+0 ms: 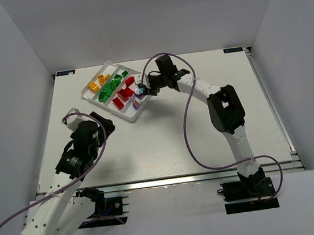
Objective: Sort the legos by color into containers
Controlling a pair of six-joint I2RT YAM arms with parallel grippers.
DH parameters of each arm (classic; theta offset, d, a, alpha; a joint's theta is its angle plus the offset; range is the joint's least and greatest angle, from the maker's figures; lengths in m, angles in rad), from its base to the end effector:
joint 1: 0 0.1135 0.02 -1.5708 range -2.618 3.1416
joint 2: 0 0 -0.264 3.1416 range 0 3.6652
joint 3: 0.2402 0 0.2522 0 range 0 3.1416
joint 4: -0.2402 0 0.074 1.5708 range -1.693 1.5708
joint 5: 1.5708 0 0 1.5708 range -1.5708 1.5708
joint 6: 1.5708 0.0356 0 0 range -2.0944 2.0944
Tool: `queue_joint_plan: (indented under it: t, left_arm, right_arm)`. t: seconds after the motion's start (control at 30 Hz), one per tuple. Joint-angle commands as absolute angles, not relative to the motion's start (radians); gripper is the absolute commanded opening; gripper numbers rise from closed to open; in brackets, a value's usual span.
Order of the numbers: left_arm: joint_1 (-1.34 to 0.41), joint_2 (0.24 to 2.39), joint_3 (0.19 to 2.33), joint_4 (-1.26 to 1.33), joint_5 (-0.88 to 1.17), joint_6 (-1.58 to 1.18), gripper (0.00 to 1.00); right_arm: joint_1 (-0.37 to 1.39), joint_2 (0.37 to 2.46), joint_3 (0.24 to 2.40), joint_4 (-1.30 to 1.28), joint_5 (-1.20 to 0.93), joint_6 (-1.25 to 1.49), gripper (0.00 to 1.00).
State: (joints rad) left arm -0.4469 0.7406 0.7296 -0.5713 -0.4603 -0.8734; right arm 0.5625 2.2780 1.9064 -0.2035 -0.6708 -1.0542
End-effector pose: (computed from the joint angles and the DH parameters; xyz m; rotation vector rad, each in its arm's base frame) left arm 0.1504 -0.0545 0.2907 -0.6981 1.9809 -0.3029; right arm 0.4340 0.2998 0.2257 -1.7077 1.1072 0.4115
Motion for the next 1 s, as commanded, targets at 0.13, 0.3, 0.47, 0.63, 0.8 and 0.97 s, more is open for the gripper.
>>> queue_joint_plan:
  t: [0.13,0.3,0.47,0.63,0.8,0.97]
  left_arm:
    - [-0.442,0.701,0.762,-0.609,-0.497,-0.884,0.91]
    - [-0.442,0.693,0.779,-0.623,-0.506,-0.884,0.91]
    - [-0.442,0.684,0.779,-0.632,-0.509,-0.888,0.91]
    - [-0.442,0.683,0.775,-0.617,-0.505,-0.894,0.91]
    - [-0.442,0.693,0.782,-0.591,-0.479,-0.879,0.92]
    - [-0.442,0.71,0.811,-0.566,-0.454,-0.85,0.98]
  right_arm:
    - [0.577,2.336,1.983,-0.155,-0.618,-1.055,0.37]
    - [0.592,2.367,2.005,-0.146,-0.592,-1.06,0.45]
    - [0.594,2.375,2.002,-0.137,-0.577,-1.063,0.59]
    - [0.592,2.347,1.962,-0.124,-0.568,-1.068,0.76]
    - [0.578,2.247,1.881,-0.092,-0.578,-1.046,0.89]
    - [0.54,2.071,1.748,-0.051,-0.601,-0.921,0.89]
